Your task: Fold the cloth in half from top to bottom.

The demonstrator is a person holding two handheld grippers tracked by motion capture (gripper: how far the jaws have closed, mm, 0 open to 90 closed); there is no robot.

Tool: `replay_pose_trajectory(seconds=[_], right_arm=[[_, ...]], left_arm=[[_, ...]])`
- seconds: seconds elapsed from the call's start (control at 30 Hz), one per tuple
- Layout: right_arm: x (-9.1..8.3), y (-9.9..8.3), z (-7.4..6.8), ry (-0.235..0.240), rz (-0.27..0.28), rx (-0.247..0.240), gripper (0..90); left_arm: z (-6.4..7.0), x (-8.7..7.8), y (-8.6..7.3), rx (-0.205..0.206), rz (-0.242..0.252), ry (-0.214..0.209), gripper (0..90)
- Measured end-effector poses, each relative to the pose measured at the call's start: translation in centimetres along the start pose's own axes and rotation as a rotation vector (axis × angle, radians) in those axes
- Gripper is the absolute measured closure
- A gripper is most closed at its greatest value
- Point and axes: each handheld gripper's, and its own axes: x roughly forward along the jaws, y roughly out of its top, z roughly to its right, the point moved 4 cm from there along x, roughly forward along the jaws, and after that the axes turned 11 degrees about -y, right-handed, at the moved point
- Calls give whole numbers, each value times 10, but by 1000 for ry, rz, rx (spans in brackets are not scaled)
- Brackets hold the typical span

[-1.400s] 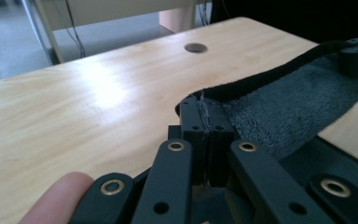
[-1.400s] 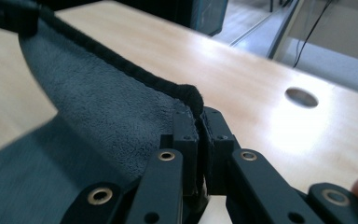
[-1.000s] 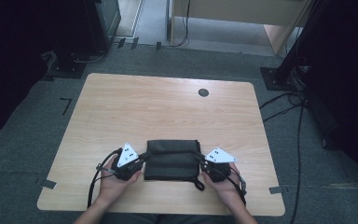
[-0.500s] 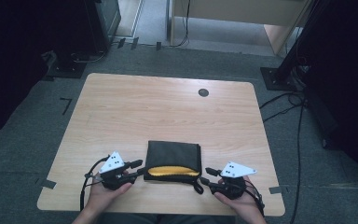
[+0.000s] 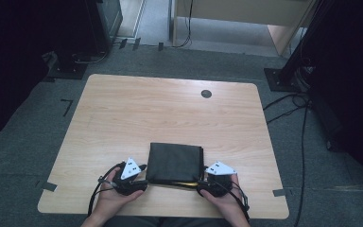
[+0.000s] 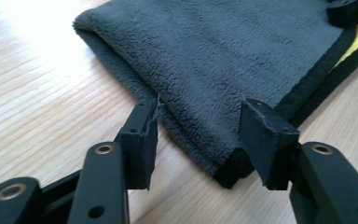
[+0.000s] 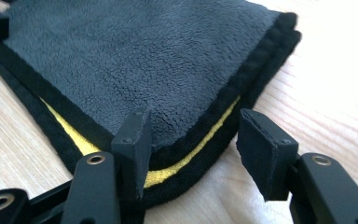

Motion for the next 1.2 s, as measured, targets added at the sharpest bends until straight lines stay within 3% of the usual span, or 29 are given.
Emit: replay_pose_trajectory(seconds=[0.07,0.17,0.3,0.4,0.5,0.57,0.6,0.7,0.77,0.9,1.07,1.2], right_arm=[[-3,3,2,-14,-4,3,376],[-14,20,-1,-29,45,37,344],[-14,51,-19,-26,96,44,306],[6,64,-36,-73,52,27,280],[31,59,-47,-124,-14,40,264],[45,49,-54,-144,-67,16,235],[47,46,-55,-152,-46,9,231],[48,44,-53,-138,-21,2,214],[52,44,-48,-111,-12,4,206],[62,53,-44,-115,-6,-22,189],[88,73,-29,-130,15,-30,151],[109,91,-17,-159,13,-5,151]], left_arm=[[0,-2,0,-4,5,9,411],[-7,-9,2,-72,43,-22,227],[-26,-23,-1,-147,69,41,152],[-42,-36,-12,-157,44,132,135],[-55,-49,-25,-198,40,153,127],[-63,-57,-33,-247,33,165,109],[-67,-61,-35,-267,45,165,109],[-75,-72,-39,-270,43,222,109],[-80,-78,-41,-295,50,236,109],[-90,-84,-45,-321,43,269,109],[-100,-90,-54,-370,30,273,110],[-100,-91,-55,-364,15,276,109]])
